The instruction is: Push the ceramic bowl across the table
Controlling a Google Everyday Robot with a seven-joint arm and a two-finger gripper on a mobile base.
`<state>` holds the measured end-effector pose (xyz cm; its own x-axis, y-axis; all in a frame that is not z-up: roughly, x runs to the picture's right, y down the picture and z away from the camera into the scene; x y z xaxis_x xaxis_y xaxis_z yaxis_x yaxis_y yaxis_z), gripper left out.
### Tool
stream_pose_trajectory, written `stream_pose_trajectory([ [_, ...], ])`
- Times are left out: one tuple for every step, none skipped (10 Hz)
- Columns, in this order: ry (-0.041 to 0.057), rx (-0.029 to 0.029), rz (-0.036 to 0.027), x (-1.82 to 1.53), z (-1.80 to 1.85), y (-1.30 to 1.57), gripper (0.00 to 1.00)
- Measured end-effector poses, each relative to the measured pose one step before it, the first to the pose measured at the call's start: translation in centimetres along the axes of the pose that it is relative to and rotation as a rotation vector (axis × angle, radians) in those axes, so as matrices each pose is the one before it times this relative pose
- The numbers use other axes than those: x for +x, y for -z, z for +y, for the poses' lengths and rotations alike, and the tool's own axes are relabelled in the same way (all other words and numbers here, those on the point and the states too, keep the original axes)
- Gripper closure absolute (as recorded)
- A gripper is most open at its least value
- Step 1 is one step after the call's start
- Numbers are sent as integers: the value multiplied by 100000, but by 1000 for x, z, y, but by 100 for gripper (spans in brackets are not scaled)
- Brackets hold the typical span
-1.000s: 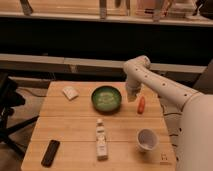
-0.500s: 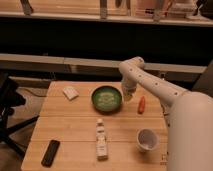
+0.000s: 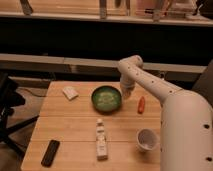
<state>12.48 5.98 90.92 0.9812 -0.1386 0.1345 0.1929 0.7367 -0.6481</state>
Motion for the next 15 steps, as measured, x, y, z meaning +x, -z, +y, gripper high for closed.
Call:
stream_pose_trajectory([
  [966, 53, -49, -463, -131, 17, 99],
  [559, 311, -264, -163, -372, 111, 99],
  [990, -476, 88, 351, 254, -6, 99],
  [826, -218, 87, 304, 247, -35, 99],
  [686, -248, -41, 394, 363, -34, 99],
  [-705, 5, -518, 416, 390, -61, 99],
  [-1251, 140, -738, 566, 272, -214, 99],
  [-1628, 238, -598, 810, 295, -83, 99],
  [-581, 8, 42, 955, 295, -64, 99],
  [814, -72, -116, 13, 37, -24, 99],
  [1747, -94, 182, -490, -148, -11, 99],
  [2084, 3, 430, -611, -561, 305, 99],
  [2570, -255, 169, -969, -771, 74, 99],
  [1230, -97, -529, -419, -356, 114, 99],
  [1317, -367, 890, -31, -46, -209, 99],
])
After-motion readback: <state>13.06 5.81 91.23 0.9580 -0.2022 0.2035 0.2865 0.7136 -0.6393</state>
